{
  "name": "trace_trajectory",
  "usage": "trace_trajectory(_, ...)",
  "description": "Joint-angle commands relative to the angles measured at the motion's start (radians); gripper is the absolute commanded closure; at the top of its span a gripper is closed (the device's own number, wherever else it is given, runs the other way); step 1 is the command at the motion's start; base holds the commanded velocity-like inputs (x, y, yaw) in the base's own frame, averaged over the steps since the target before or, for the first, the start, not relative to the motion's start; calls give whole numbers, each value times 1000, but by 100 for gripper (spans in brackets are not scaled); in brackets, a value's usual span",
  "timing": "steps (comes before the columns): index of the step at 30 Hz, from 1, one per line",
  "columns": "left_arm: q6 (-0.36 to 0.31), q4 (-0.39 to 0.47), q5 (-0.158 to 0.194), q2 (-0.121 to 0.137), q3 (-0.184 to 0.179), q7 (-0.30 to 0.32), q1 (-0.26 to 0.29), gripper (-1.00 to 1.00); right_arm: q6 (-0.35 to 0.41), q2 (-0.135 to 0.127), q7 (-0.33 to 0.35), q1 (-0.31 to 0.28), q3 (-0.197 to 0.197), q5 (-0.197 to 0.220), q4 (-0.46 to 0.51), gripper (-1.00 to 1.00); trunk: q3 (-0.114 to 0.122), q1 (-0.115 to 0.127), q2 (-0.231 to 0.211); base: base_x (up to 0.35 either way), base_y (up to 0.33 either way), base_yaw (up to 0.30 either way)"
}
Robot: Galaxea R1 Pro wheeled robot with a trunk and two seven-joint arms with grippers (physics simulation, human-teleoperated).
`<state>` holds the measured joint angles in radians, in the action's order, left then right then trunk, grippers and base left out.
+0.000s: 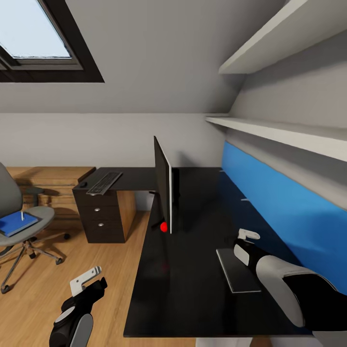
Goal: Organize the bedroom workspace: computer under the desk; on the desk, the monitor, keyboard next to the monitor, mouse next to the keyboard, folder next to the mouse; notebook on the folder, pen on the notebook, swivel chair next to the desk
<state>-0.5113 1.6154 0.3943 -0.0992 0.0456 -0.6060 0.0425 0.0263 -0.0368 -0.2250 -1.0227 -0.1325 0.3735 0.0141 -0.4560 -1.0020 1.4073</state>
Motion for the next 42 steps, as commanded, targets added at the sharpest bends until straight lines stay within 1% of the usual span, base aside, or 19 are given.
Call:
trace_trajectory(1,-3,1,9,-1,1,-6,1,-100,3,0,-3,0,-9,8,1,-100,-4,-4,8,0,0,0)
trace_trajectory(37,-2,1,9,-1,-1,-6,0,-100,1,1,-2,0,-9,7,1,-100,-117,-142,260,0,0,0)
trace_trajectory(42,-2,1,9,-1,-2,-6,0,-100,1,1,-2,-1,-9,7,1,-100,-117,-142,260,0,0,0)
